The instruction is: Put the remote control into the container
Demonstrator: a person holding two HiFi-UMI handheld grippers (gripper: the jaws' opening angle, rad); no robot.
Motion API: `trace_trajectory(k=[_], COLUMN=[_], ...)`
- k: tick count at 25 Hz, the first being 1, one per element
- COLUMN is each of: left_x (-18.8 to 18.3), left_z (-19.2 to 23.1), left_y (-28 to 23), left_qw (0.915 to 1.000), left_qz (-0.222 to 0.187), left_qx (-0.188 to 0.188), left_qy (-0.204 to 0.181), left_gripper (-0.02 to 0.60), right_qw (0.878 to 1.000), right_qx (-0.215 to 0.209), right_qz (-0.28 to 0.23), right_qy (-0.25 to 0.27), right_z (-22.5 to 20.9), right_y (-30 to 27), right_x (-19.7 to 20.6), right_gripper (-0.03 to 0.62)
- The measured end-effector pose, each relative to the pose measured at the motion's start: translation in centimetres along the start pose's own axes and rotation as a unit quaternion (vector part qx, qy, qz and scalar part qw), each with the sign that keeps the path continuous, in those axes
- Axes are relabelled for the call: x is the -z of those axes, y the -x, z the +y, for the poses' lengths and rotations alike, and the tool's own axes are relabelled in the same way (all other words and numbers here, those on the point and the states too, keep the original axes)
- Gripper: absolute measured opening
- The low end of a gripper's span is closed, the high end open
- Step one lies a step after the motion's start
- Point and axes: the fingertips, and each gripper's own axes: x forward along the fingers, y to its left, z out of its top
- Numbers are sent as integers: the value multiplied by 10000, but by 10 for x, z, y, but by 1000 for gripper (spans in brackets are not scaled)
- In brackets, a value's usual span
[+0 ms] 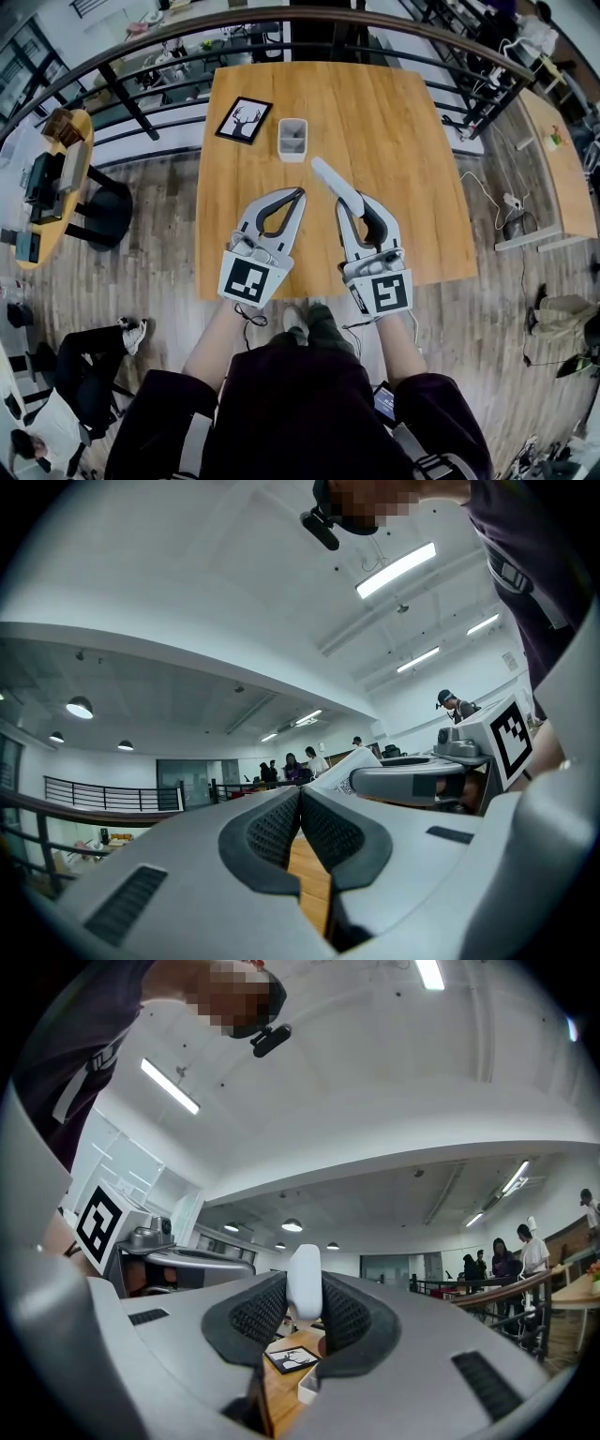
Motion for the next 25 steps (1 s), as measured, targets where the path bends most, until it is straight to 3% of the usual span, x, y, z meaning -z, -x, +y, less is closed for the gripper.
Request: trace_trajectory(k=[12, 18, 25], left_x=[62, 124, 202], left_z=[70, 100, 123], left_y=[-82, -111, -129], left_qw=[9979, 9957, 9931], left_qz=[365, 587, 775], left_qx=[-462, -672, -875], left_qy=[-278, -248, 121], left_gripper=[12, 12, 12], right_qw=[9979, 9953, 9923], right_qx=[-625, -877, -1066], right_qz=[164, 383, 556], right_qy=[-97, -129, -307], right_z=[-63, -78, -78], right_y=[-97, -143, -179], right_x=[57, 122, 194], right_gripper=[110, 110, 110])
